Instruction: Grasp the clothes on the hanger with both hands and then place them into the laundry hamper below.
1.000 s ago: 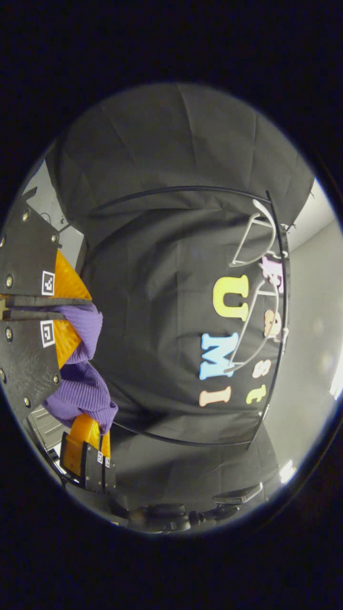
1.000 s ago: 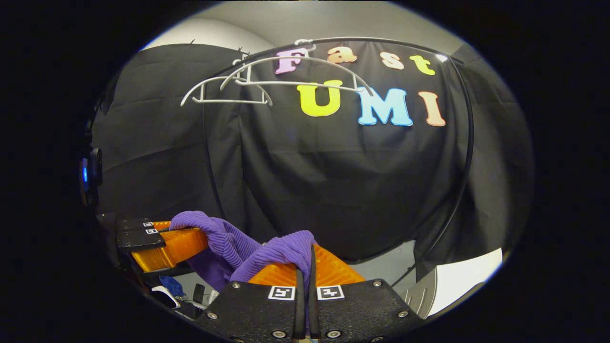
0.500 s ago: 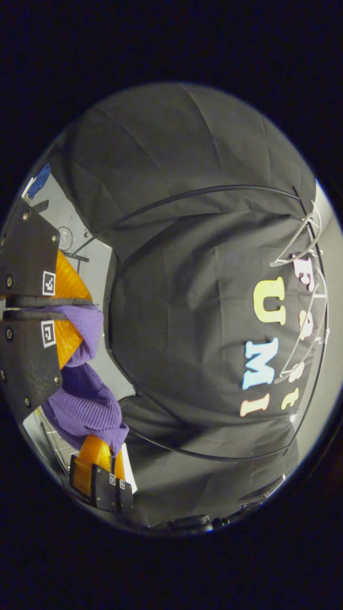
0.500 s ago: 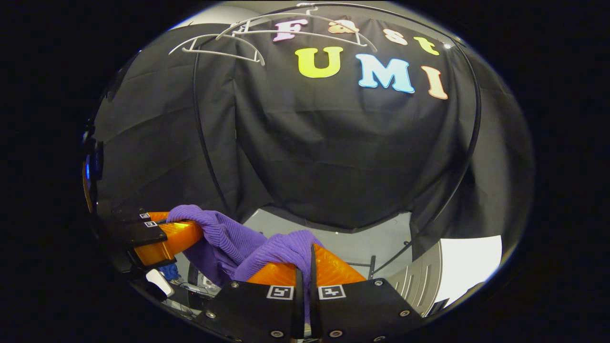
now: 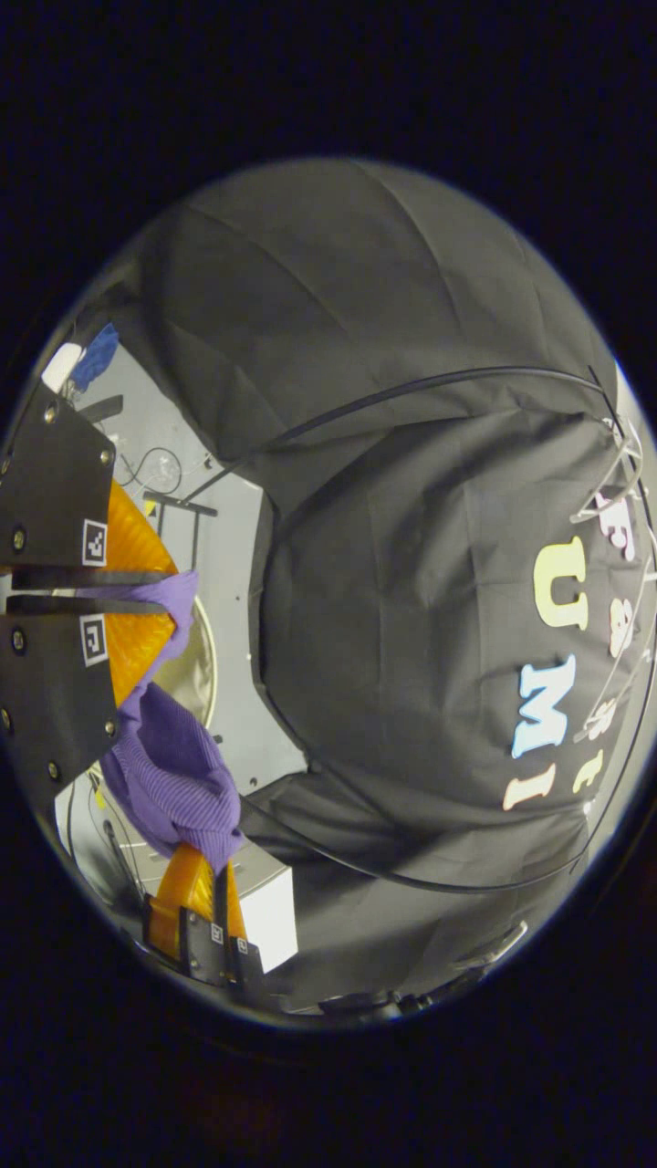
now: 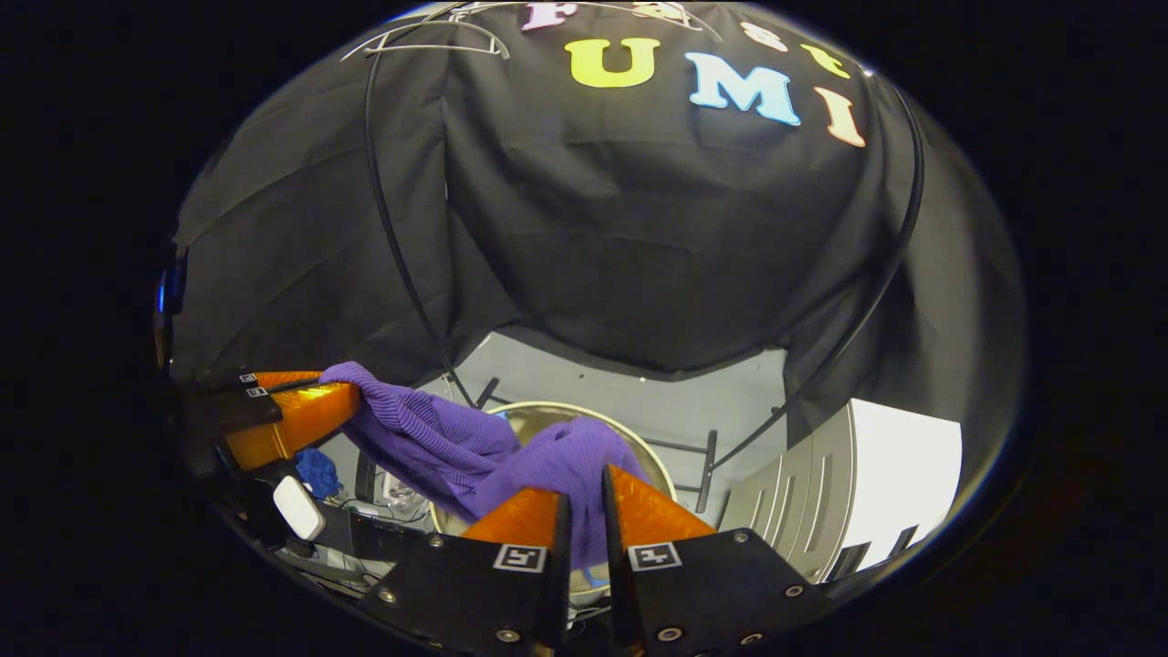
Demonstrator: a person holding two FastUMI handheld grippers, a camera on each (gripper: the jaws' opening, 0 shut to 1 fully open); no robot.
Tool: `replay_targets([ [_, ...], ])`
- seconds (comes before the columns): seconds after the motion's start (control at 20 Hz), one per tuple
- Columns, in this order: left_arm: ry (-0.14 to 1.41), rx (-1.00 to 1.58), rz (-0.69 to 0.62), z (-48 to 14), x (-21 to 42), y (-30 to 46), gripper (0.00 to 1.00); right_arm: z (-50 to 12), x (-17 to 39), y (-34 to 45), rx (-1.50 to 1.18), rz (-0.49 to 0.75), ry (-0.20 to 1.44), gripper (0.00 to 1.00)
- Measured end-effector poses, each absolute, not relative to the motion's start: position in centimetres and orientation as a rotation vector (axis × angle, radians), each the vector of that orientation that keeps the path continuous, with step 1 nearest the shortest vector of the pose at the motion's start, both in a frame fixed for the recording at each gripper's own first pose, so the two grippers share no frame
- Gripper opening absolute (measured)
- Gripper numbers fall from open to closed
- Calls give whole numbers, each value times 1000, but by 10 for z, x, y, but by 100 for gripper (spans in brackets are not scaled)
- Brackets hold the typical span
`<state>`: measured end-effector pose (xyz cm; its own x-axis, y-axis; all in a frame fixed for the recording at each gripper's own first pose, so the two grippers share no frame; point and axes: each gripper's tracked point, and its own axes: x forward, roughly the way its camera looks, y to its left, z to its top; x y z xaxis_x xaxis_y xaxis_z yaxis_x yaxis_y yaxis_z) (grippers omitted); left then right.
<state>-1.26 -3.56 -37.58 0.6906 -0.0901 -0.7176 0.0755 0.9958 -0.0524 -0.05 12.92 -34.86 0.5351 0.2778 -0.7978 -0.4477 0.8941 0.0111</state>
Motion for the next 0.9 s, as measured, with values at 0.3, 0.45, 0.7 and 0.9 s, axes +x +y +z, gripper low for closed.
replay_targets([
  [0.3,742,10,-72,-355,-19,-16,100,-334,-9,122,-161,401,864,90],
  [0.45,691,21,-63,-331,-14,-2,95,-318,-4,119,-127,366,823,95],
  [0.7,566,12,-63,-267,-1,14,94,-261,7,115,-47,331,702,94],
  [0.9,431,13,-57,-199,12,21,98,-201,20,101,-3,309,570,94],
])
